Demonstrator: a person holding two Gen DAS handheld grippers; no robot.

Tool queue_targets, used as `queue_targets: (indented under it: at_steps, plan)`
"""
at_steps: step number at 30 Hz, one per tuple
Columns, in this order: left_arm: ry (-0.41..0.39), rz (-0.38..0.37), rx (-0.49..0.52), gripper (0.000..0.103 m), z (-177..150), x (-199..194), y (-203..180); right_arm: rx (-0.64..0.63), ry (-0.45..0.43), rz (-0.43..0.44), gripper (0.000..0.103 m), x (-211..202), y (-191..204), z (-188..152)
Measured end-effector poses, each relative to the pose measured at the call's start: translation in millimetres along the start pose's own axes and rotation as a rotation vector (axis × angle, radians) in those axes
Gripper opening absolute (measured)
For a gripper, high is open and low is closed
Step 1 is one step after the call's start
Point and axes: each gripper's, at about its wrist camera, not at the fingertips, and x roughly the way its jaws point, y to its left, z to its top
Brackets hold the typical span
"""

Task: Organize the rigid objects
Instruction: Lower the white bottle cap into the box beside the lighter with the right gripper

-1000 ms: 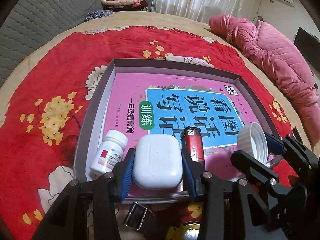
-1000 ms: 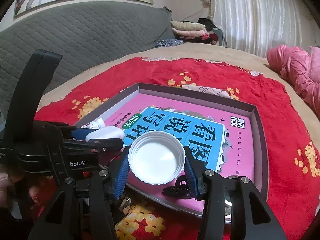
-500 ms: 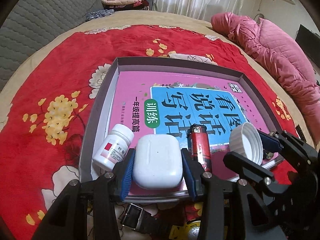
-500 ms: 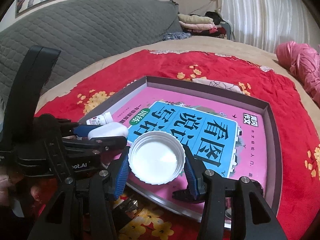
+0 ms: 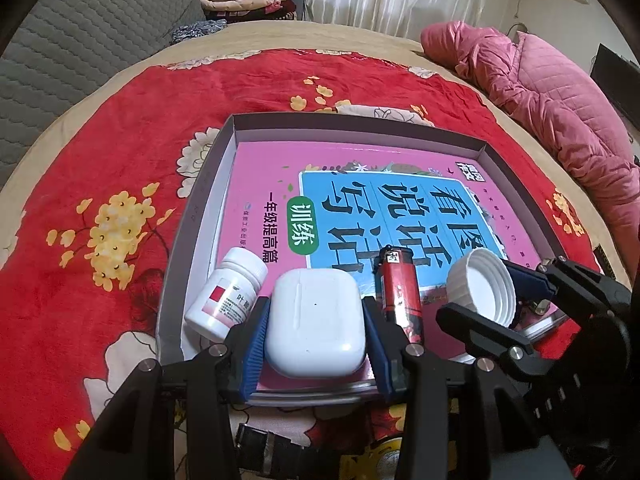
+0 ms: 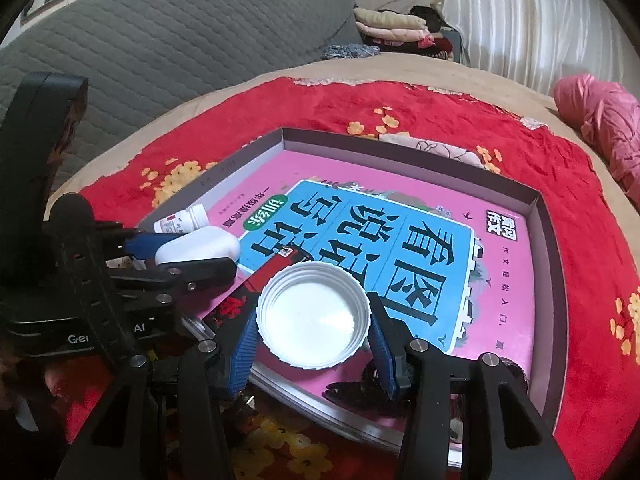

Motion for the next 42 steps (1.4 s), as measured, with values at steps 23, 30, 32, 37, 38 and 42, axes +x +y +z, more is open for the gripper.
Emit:
queue_targets:
  at_steps: [23,30,32,37,38,42]
  plan:
    - [0.016,0.0,0.016,0.045,0.8,2.5,-6.8,-0.002,0.048,0.012,0.052,-1.4,-4.2,2.5]
    - [0.018,-0.005,0.017,0.045,0.9,2.3,-7.0,-0.002,0.046,0.01,0.052,-2.0,-4.8,2.1]
    - [0.02,-0.004,0.018,0.045,0.9,2.9,-7.1,-0.002,0.045,0.009,0.052,-1.7,-4.9,2.0]
    - [0.025,-0.006,0.018,0.045,2.0,2.6,-7.3,-0.001,0.045,0.011,0.053,-1.9,-5.1,1.9]
    - [0.027,-0.006,0.018,0.045,2.1,2.6,-7.4,-0.001,0.044,0.012,0.053,-2.2,-5.1,1.9]
    - [0.029,-0.007,0.017,0.045,2.5,2.9,-7.4,0.0,0.043,0.013,0.054,-2.3,-5.5,1.7]
